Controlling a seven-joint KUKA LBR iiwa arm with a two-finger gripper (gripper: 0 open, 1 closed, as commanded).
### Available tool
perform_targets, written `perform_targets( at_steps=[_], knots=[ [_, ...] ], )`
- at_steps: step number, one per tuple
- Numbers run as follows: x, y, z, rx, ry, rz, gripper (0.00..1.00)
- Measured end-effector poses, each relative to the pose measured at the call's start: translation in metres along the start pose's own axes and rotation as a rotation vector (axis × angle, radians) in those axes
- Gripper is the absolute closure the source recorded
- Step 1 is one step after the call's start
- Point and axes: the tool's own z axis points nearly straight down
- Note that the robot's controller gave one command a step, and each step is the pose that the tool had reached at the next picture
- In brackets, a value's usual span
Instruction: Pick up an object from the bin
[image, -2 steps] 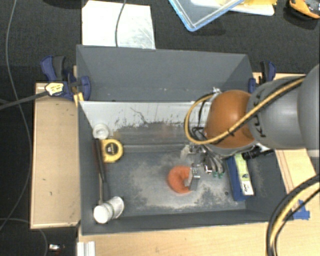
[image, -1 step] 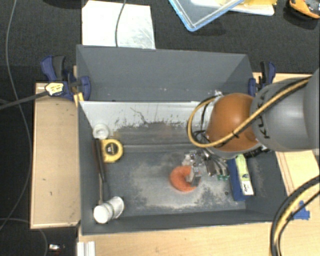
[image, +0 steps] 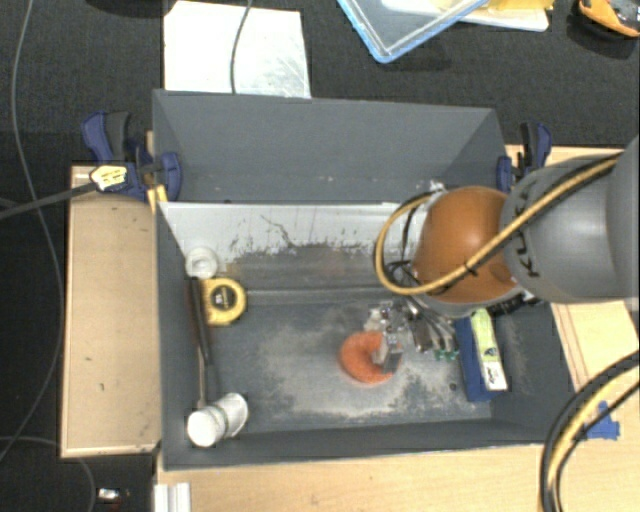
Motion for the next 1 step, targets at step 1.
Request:
perform_targets(
  at_steps=[1],
  knots=[
    [0.0252,-0.0026,-0.0574,0.0,0.005,-0.042,1.0]
  ],
)
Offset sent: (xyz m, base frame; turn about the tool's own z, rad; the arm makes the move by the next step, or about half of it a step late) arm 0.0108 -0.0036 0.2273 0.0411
